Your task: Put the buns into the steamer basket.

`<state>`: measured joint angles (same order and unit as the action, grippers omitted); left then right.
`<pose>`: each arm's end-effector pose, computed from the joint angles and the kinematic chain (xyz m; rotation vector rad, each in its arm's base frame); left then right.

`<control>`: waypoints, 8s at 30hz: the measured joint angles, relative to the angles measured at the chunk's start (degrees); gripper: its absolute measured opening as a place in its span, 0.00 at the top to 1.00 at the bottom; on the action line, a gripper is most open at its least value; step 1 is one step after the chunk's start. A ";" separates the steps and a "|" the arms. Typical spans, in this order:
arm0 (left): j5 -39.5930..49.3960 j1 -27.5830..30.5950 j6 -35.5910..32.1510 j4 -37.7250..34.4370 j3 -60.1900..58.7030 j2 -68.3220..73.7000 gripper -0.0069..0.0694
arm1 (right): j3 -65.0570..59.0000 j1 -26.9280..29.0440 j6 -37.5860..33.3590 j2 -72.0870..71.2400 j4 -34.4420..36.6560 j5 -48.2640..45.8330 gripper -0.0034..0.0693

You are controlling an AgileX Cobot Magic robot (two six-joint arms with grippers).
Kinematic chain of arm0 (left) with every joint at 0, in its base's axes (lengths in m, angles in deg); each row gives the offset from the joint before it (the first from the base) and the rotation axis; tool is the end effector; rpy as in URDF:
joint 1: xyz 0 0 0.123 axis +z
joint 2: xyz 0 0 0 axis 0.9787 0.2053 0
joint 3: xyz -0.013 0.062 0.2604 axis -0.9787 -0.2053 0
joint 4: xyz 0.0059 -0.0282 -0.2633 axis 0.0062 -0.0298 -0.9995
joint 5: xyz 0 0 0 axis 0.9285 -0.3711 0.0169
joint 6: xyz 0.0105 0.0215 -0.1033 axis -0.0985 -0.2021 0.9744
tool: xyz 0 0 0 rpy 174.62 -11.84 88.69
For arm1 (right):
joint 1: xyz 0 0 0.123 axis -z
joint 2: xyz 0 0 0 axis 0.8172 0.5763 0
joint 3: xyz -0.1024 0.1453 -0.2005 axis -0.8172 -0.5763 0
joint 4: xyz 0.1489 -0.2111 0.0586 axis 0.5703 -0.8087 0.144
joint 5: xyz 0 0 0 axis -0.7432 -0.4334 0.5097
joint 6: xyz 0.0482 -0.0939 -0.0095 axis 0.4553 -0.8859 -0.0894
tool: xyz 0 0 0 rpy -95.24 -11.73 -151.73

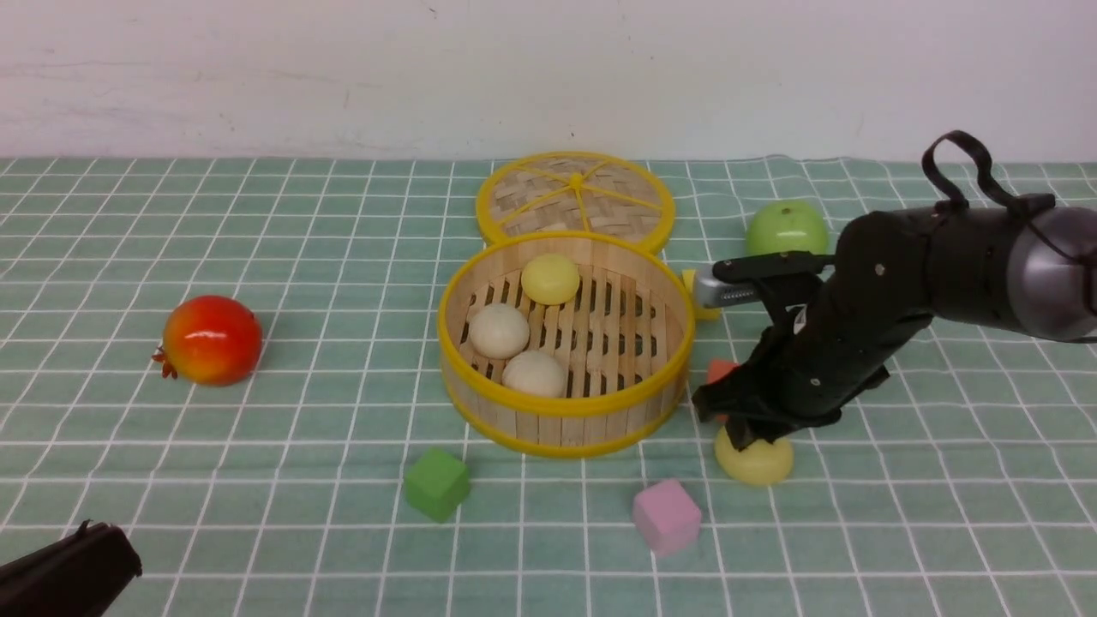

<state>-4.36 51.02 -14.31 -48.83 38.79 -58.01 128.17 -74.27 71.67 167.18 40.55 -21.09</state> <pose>0.0953 -0.0543 0.2648 0.1316 1.6279 -0.6798 0.3807 0.1457 0.1438 -0.2953 2.7482 0.2683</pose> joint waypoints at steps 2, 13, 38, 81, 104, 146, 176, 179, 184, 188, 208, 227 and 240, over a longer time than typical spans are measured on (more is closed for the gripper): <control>-0.03 0.00 0.00 0.00 0.00 0.00 0.93 | 0.05 -0.05 -0.67 -0.05 -0.19 0.00 0.72; -0.03 0.00 0.00 0.00 0.00 0.00 0.92 | 0.05 -0.68 -3.61 -5.83 -0.68 -4.82 0.95; 0.02 0.00 0.00 0.00 0.00 0.00 0.91 | 25.25 -6.44 -5.60 11.13 0.87 7.41 0.94; 0.02 0.00 0.00 0.00 0.00 0.00 0.88 | 18.06 11.61 -1.35 7.00 3.21 -5.12 0.52; 0.02 0.00 0.00 0.00 0.00 0.00 0.87 | 18.06 11.68 -3.35 11.36 4.31 0.27 0.70; 0.09 0.00 0.00 0.00 0.00 0.00 0.81 | 18.07 -5.76 -15.16 8.55 7.56 3.16 0.87; 0.19 0.00 0.00 0.00 0.00 0.00 0.80 | 5.19 -5.76 2.51 -36.55 -4.34 -33.90 0.98; 0.19 0.00 0.00 0.00 0.00 0.00 0.80 | 5.12 -5.76 3.07 -40.04 -4.33 -34.92 0.98; 0.19 0.00 0.00 0.00 0.00 0.00 0.80 | 5.12 -5.76 3.11 -43.56 -4.29 -35.23 0.98; 0.21 0.00 0.00 0.00 0.00 0.00 0.79 | 4.02 -4.60 2.31 -45.12 -6.55 -34.99 0.98; 1.00 0.00 0.00 0.00 0.00 0.00 0.78 | -75.50 15.31 -0.67 -111.01 -8.88 14.55 0.98; 1.31 0.00 0.00 0.00 0.00 0.17 0.76 | -75.50 15.37 -0.67 -111.00 -8.86 14.64 0.96; -4.18 0.75 -4.41 7.86 -2.11 0.17 0.75 | -75.50 15.37 -0.67 -111.00 -8.86 14.64 0.95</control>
<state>-8.54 51.77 -18.72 -40.97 36.68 -57.84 52.66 -58.90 71.00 56.18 31.69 -6.44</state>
